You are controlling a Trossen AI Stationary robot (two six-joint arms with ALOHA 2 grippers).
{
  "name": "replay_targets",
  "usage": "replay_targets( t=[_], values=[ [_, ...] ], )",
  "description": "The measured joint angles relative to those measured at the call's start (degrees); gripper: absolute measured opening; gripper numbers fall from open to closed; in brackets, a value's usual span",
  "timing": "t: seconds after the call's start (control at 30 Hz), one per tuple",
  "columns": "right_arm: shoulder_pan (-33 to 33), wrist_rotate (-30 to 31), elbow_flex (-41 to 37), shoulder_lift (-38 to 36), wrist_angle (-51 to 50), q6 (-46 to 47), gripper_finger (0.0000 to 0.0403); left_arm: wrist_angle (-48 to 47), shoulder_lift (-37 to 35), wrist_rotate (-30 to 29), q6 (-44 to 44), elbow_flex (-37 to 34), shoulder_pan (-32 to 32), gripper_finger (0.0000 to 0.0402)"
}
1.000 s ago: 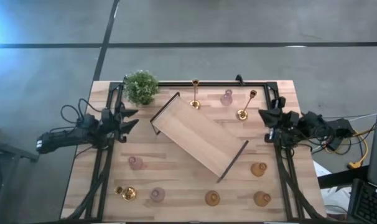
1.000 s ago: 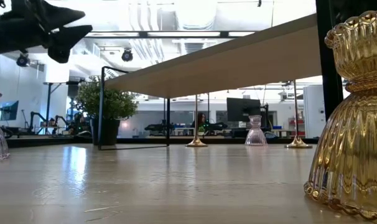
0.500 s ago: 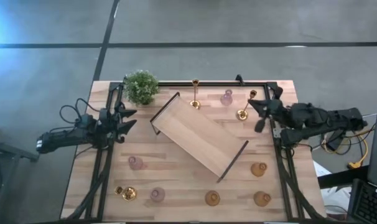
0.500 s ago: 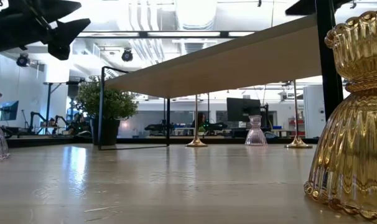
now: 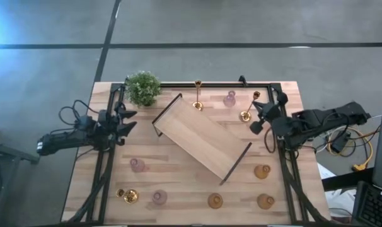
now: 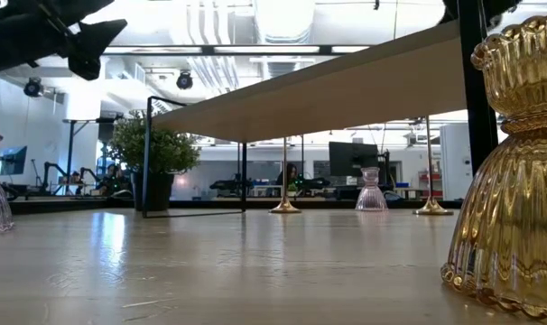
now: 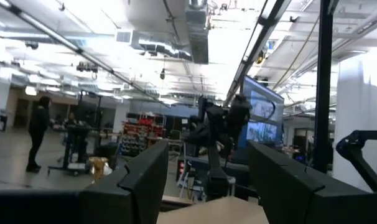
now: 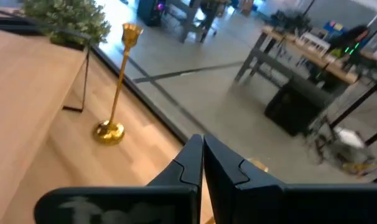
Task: Pick & Place candle stick holders
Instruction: Put the top pink candle holder on the shelf
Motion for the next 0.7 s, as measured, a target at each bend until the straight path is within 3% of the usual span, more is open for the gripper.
replay_targets(
  t=[0.33,0.7],
  values=[
    [4.9,-0.2,-0.4,-3.4,-17.3,25.6,0.0008,-0.1,0.1,-0.1,3.5,0.2,0.0,0.0223],
    [4.9,-3.7,-1.3,-3.7,-20.7,30.0,0.0009,-0.1,0.1,-0.1,5.6,1.6,0.0,0.0223]
  ],
)
